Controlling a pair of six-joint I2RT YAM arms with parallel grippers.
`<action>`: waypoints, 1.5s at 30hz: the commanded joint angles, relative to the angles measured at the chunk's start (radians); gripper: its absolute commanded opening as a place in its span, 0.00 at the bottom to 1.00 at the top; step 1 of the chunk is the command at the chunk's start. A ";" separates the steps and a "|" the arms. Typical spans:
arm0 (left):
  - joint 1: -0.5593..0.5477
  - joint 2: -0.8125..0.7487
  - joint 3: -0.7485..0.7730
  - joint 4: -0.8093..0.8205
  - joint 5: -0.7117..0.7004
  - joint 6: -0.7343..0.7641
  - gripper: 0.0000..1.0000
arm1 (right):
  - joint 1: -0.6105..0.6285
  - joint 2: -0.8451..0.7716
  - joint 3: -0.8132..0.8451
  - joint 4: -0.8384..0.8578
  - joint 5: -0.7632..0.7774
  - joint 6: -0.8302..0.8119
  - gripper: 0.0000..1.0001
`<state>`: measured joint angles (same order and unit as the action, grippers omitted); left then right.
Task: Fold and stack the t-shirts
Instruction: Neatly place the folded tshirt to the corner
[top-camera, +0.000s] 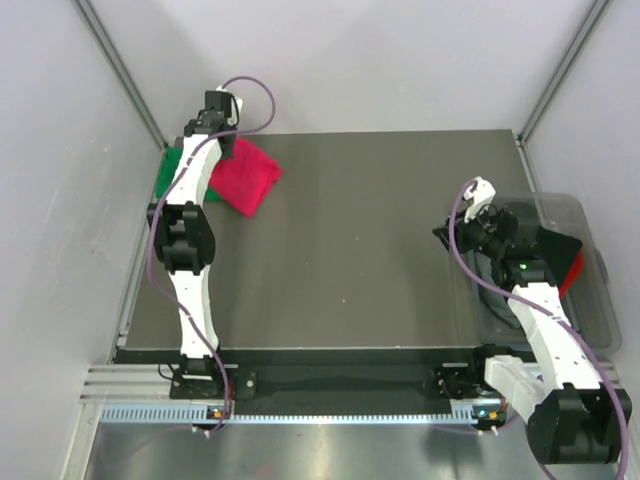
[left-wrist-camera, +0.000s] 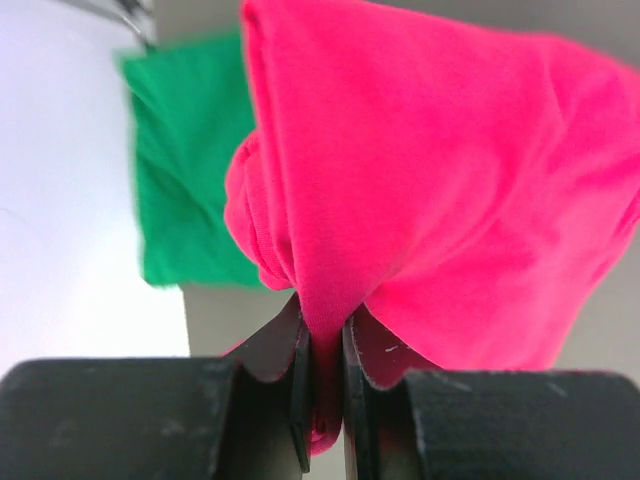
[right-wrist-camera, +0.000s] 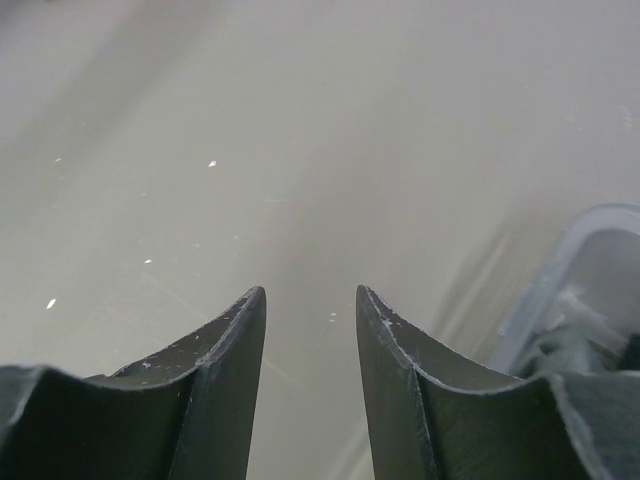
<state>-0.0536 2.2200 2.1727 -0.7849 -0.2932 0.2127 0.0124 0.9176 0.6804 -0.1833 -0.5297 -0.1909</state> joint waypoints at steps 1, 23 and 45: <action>-0.008 0.046 0.110 0.099 -0.098 0.020 0.00 | -0.038 -0.003 0.001 0.061 -0.023 -0.016 0.42; 0.098 0.026 0.061 0.228 -0.150 0.048 0.00 | -0.078 0.009 -0.007 0.068 -0.047 -0.004 0.42; 0.101 -0.025 -0.105 0.596 -0.391 0.309 0.00 | -0.083 0.032 -0.005 0.074 -0.055 -0.010 0.42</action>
<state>0.0387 2.2974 2.0617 -0.3141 -0.6128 0.4919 -0.0563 0.9474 0.6735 -0.1562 -0.5625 -0.1905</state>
